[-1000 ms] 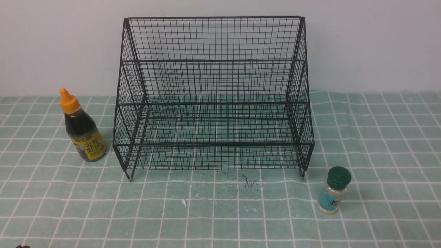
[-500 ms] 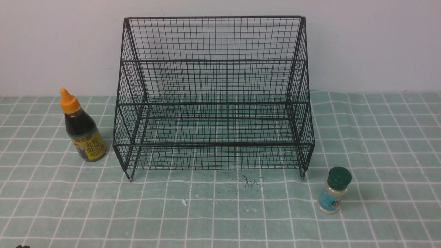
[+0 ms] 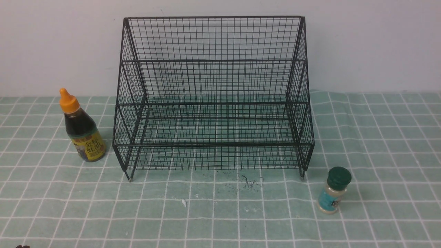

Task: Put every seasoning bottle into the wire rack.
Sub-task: Use the right arm to grab the condiment bottle closest to it

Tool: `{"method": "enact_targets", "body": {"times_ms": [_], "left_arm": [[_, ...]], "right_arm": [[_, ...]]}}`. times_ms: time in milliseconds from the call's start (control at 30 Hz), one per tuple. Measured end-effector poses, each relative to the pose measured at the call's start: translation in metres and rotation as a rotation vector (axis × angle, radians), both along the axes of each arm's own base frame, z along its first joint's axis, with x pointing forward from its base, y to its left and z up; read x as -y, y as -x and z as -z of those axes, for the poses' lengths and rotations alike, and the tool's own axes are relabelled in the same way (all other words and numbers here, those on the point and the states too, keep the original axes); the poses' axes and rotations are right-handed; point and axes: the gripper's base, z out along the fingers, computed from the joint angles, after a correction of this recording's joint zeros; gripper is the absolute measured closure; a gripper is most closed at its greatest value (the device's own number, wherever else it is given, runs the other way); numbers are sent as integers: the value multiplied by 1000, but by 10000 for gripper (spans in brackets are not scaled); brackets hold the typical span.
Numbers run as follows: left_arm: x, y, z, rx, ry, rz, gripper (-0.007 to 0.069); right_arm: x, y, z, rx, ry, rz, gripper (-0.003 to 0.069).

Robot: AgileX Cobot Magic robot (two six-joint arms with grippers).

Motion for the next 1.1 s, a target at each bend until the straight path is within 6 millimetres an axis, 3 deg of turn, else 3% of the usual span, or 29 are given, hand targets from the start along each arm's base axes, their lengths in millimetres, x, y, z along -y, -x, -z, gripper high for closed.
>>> {"method": "enact_targets", "body": {"times_ms": [167, 267, 300, 333, 433, 467, 567, 700, 900, 1100], "left_arm": [[0, 0, 0, 0, 0, 0, 631], [0, 0, 0, 0, 0, 0, 631], [0, 0, 0, 0, 0, 0, 631], [0, 0, 0, 0, 0, 0, 631], [0, 0, 0, 0, 0, 0, 631], [0, 0, 0, 0, 0, 0, 631], [0, 0, 0, 0, 0, 0, 631], [0, 0, 0, 0, 0, 0, 631], [0, 0, 0, 0, 0, 0, 631], [0, 0, 0, 0, 0, 0, 631]], "right_arm": [[-6, -50, 14, -182, 44, -29, 641], [-10, -78, 26, -232, 65, -70, 583], [-16, -93, 34, -250, 75, -108, 528], [-17, -94, 35, -250, 76, -115, 521], [-34, -117, 51, -245, 102, -193, 369], [-34, -118, 52, -245, 103, -197, 360], [-51, -138, 69, -234, 112, -241, 194], [-64, -157, 94, -266, 125, -268, 67], [-83, -172, 130, -353, 154, -334, 24], [-93, -179, 150, -386, 158, -352, 60]]}}
